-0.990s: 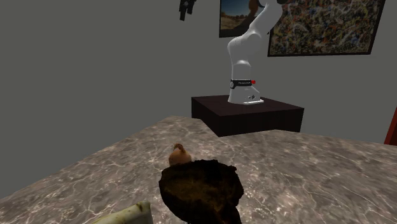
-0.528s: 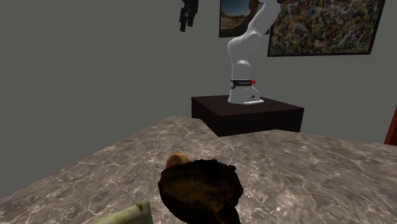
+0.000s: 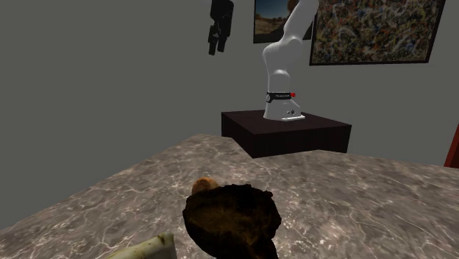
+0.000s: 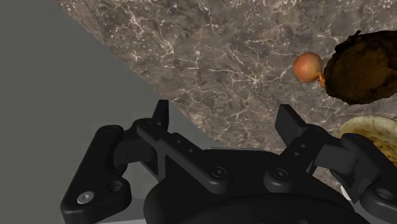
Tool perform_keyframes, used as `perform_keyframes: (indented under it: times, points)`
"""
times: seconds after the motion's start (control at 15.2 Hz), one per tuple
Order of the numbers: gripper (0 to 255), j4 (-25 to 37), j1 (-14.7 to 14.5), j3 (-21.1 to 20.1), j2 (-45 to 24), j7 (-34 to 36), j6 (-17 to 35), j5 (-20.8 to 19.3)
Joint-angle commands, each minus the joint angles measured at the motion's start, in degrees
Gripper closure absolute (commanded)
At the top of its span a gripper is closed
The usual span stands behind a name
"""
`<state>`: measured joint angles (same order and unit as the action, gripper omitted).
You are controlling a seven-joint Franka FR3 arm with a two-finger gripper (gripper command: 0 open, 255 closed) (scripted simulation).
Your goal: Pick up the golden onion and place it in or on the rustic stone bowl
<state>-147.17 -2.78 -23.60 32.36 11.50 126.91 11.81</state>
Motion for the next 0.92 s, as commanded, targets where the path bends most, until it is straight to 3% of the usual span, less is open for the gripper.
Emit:
perform_keyframes:
  times: [0.0,0.26,0.46,0.66,0.86]
  points:
    - [0,-0.1,0.3,-2.7,-3.0,2.7,3.2,-0.3]
    - [0,0.9,2.0,-8.9,-10.7,9.3,9.9,-3.0]
    - [0,2.5,4.5,-14.0,-17.6,15.9,14.4,-7.8]
    - [0,4.9,7.7,-19.2,-25.5,25.1,18.1,-16.4]
    - [0,8.6,9.2,-21.8,-35.2,37.5,19.7,-30.0]
